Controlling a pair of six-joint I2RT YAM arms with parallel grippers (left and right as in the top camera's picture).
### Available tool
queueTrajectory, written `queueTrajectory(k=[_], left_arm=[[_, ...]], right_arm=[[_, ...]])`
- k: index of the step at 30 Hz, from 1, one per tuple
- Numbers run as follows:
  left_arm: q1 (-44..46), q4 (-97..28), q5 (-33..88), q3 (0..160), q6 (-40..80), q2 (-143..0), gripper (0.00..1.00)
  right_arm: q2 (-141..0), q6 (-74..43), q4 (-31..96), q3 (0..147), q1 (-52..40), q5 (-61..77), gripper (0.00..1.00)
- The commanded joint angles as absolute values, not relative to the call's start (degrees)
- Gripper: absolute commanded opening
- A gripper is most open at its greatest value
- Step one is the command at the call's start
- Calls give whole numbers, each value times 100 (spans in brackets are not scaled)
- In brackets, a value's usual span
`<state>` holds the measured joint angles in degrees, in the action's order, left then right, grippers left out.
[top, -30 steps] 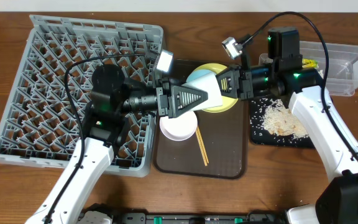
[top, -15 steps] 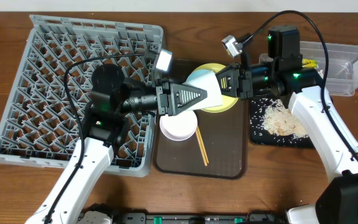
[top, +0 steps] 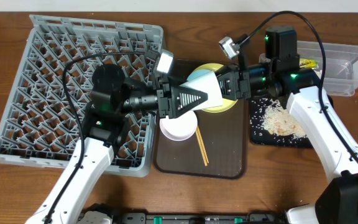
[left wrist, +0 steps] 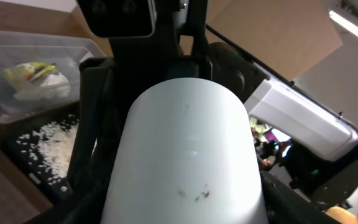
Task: Sort waste into correct bins and load items into the dishwasher
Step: 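Hand the pink cup from the right gripper to the left gripper, then place the cup upside down in the dish rack with the left gripper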
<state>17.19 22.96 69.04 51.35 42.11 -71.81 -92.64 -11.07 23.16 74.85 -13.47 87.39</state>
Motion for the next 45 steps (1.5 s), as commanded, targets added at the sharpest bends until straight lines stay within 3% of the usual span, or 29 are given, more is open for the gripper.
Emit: queueTrajectory(k=[1,12,14,17,26,33,38,45], left_arm=[[1540,2126,6938,5221,3612,-7194,25],[421,972,6936,5221,2495,-7190,21],[217,598,6766,5221,2108,-7188,15],[-60,-126,6121,5221,1511,-7168,6],[-735,-2368,3599,5411,856,-6689,6],[-1096,-4737,698,5981,858,-6270,6],[-1135,-5354,303,5992,858,-6388,6],[-1133,-5524,62,5986,860,-7024,6]], right_arm=[[-9264,-1068,2316,7505,-1334,8842,38],[-9264,-1068,2362,7502,-757,8652,38],[-9264,-1068,2458,7502,-740,8361,38],[-9264,-1068,2700,7502,-742,7730,37],[-9236,-727,3811,7507,-740,5677,28],[-8914,-196,5181,7679,-742,3597,26],[-8444,-115,5651,7738,-742,2502,31],[-8121,-10,5850,7738,-742,2335,34]])
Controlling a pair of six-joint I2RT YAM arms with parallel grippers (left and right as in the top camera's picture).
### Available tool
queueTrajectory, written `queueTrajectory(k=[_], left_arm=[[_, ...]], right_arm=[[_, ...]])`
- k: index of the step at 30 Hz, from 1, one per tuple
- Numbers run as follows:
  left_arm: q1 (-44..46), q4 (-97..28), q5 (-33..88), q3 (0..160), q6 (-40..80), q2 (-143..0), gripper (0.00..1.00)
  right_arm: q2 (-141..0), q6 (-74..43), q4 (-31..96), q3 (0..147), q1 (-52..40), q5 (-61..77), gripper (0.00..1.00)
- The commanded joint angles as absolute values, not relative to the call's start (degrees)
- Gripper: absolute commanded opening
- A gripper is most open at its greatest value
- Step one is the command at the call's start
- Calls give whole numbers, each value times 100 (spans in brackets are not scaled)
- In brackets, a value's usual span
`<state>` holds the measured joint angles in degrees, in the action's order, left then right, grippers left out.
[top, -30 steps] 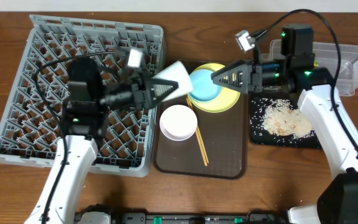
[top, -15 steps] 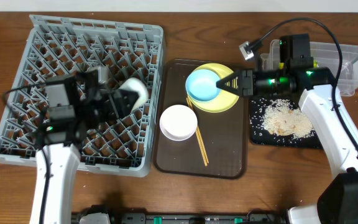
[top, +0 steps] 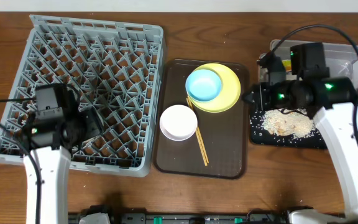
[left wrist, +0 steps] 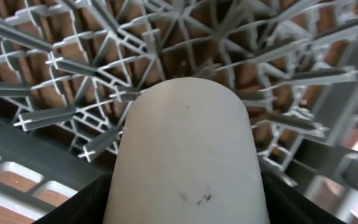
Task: Sort waste into correct bins and load items into the dishwasher
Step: 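Place the cup upside down in the dish rack with the left gripper, then reach the left gripper to the white cup on the tray and grasp it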
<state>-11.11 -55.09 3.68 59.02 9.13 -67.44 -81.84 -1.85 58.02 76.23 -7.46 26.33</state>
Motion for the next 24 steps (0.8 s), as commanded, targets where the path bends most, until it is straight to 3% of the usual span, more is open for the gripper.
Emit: queueTrajectory(k=[1,6,9,11,14,17,20,21,24], left_arm=[[-1133,-5527,64,5986,860,-7144,6],[-1133,-5524,84,5986,862,-7738,7],[-1133,-5518,82,5986,860,-8071,17],[-1133,-5522,84,5986,860,-8267,35],[-1133,-5520,84,5986,862,-8503,52],[-1133,-5524,84,5986,860,-8584,80],[-1133,-5522,82,5994,860,-8506,86],[-1133,-5522,82,6010,860,-8451,87],[-1133,-5527,128,6108,873,-8213,90]], right_arm=[[-8121,-10,5861,7738,-744,2335,34],[-8128,-12,5905,7736,-746,2335,34],[-8128,-10,5907,7736,-746,2335,34],[-8128,-12,5905,7736,-746,2335,34],[-8128,-10,5922,7736,-746,2335,34],[-8128,-10,5946,7736,-746,2335,36],[-8128,-10,5961,7736,-746,2335,37],[-8128,-10,5970,7736,-746,2335,39],[-8128,27,6023,7736,-746,2333,60]])
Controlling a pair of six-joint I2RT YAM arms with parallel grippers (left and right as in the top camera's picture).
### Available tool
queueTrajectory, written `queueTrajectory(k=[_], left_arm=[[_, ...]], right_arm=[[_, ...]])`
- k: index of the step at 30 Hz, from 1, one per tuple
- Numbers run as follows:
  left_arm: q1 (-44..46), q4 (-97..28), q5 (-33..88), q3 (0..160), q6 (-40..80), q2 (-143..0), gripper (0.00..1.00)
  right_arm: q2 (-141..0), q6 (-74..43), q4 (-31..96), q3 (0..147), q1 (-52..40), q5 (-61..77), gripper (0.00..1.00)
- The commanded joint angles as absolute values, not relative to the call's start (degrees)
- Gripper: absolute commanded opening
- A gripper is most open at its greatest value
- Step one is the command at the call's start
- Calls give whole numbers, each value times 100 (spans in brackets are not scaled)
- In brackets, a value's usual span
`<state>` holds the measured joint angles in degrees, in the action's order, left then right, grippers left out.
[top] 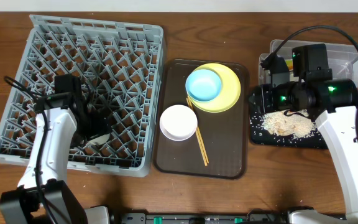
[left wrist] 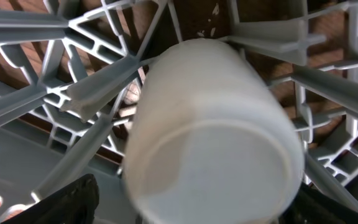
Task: Sort waste into correct bins and load items into the dishwasher
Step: 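Reach the left gripper to the white cup on the tray and grasp it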
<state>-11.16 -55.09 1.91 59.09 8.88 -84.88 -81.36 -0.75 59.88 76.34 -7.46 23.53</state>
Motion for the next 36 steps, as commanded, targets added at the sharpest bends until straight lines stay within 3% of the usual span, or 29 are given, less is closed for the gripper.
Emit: queueTrajectory(k=[1,3,9,12,17,27,36], left_arm=[[-1133,-5529,261,6154,880,-8106,91],[-1133,-5513,738,6252,878,-7843,91],[-993,-5028,2126,6375,856,-6976,92],[-530,-4762,2106,6375,768,-6617,92],[701,-4565,1315,6379,749,-6539,93],[2993,-3861,528,6379,744,-7789,93],[3861,-3330,528,6379,746,-9502,93]], right_arm=[[-8125,36,6062,7736,-746,2333,68],[-8125,43,6108,7736,-744,2331,73],[-8121,-172,6322,7736,-642,1243,72],[-8108,-572,6501,7736,-438,475,73],[-8001,-639,6560,7736,-34,390,75],[-7896,-637,6648,7736,187,390,80],[-7898,-637,6711,7736,187,390,80]])
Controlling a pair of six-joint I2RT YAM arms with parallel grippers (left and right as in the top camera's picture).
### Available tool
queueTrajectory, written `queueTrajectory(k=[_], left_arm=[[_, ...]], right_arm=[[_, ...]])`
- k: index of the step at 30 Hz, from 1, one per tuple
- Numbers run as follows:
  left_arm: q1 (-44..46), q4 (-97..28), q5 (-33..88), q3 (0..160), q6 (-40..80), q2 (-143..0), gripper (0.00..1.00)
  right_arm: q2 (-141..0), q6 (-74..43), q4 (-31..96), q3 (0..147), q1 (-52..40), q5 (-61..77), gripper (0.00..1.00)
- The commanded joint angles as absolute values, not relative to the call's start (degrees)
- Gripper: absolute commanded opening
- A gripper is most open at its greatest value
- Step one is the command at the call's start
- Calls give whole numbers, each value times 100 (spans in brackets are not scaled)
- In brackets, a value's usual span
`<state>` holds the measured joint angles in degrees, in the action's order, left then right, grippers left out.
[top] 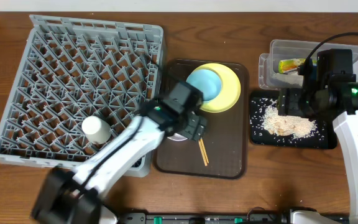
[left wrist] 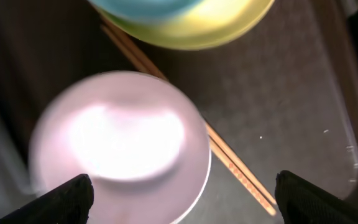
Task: Sort waste into correct bins and load items into the dishwasher
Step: 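Reach the left gripper to the white cup on the tray and grasp it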
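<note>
A white cup (top: 96, 129) stands upside down in the front part of the grey dish rack (top: 17, 149). My left gripper (top: 190, 124) hangs open over the white bowl (left wrist: 120, 143) on the brown tray (top: 229, 168), one finger on each side, with nothing held. In the left wrist view the left gripper (left wrist: 182, 199) has the chopsticks (left wrist: 229, 165) lying just right of the bowl. A blue bowl (top: 205, 85) sits on the yellow plate (top: 230, 93). My right gripper (top: 289, 102) hovers over the black tray of rice (top: 284, 124); its jaws are too dark to read.
A clear bin (top: 353, 53) at the back right holds a yellow wrapper (top: 291, 64). The rack fills the left of the wooden table. The left arm stretches diagonally from the front left across the rack's front right corner.
The left gripper was down among the rack's tines with the white cup; now the cup stands alone in the rack and the gripper is open over the white bowl. The right arm shifted slightly right.
Both grippers met above the tray with the white cup, the left one holding it. The left gripper then had the cup over the rack's front left, then low among the tines. Now the cup rests in the rack and the gripper is at the tray.
</note>
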<state>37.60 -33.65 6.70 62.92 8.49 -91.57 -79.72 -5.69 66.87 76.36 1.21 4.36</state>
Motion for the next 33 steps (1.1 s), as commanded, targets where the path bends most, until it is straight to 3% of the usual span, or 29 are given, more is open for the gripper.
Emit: queueTrajectory(k=[1,5,9,13,16,27,30,33], left_arm=[[3887,-3312,528,6379,746,-9662,93],[3898,-3308,528,6379,746,-10132,85],[3898,-3308,528,6377,751,-10331,44],[3898,-3304,530,6377,751,-10342,28],[3927,-3308,532,6377,753,-10342,11],[4254,-3267,180,6320,753,-10366,9],[4272,-3267,71,6307,753,-10374,27],[4272,-3264,73,6307,753,-10374,26]], right_arm=[[-7898,-637,6713,7736,187,388,80],[-7898,-637,6713,7736,187,390,81],[-7896,-637,6713,7736,187,388,81],[-7898,-637,6716,7736,187,390,81],[-7898,-637,6722,7736,187,388,81],[-7896,-611,6816,7736,187,388,80],[-7896,-615,6816,7736,187,388,81],[-7896,-613,6820,7736,191,390,81]])
